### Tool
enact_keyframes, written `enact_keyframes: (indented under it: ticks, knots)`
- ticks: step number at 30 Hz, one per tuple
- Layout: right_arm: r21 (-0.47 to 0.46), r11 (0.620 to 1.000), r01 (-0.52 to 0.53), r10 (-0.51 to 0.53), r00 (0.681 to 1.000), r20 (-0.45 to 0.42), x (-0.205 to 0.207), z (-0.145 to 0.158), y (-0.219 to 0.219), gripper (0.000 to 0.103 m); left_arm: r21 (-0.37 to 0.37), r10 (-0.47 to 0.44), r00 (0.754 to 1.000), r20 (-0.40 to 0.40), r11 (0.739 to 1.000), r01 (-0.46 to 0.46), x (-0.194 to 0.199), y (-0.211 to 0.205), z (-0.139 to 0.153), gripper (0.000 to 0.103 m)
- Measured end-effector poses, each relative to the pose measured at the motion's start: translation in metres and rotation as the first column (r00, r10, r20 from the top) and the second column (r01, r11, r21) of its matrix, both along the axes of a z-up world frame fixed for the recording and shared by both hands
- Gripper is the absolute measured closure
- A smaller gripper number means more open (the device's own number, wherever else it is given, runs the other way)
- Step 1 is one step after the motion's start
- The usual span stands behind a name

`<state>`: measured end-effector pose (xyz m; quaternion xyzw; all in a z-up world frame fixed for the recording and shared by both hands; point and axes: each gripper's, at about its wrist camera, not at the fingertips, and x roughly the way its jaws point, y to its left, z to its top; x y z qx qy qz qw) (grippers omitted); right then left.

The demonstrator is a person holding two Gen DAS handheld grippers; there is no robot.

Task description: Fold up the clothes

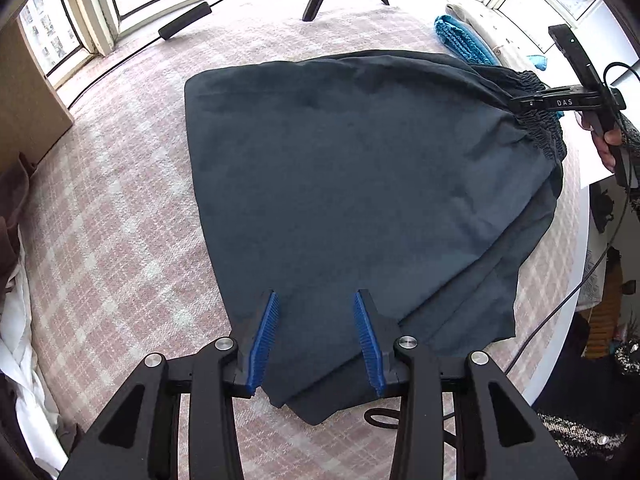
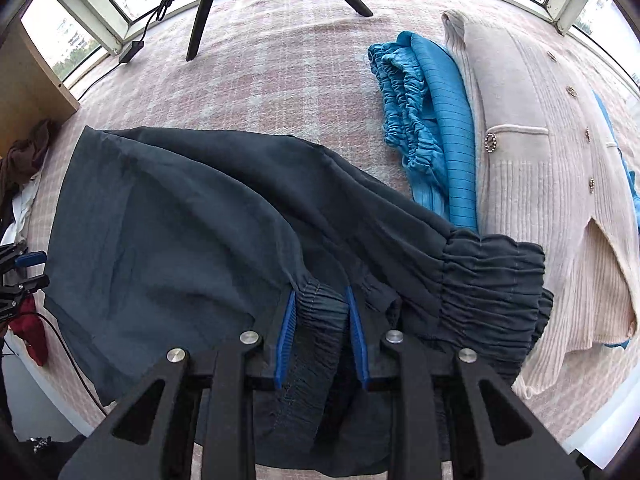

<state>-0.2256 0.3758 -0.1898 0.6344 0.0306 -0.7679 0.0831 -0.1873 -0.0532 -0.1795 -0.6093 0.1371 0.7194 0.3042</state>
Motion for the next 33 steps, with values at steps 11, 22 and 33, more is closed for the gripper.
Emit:
enact_keyframes:
  ticks: [11,22,33]
  knots:
    - [0.238,0.970,-0.047,0.045,0.999,0.011,-0.008,-0.010,0.004,0.078,0.014,-0.032,0.998,0.048,0.999,0.032,-0.002,0.014,-0.020,0.063]
    - [0.180,0.980,-0.081,0.124,0.962,-0.244,0.047,0.071,-0.055,0.051,0.072,-0.137,0.991,0.006,0.988,0.136,0.021,0.043,-0.003,0.061]
    - [0.196,0.978,-0.072,0.076,0.997,-0.013,0.054,-0.004,-0.040,0.053,0.102,-0.091,0.996,-0.021,0.990,0.093,0.040,0.010,0.009,0.057]
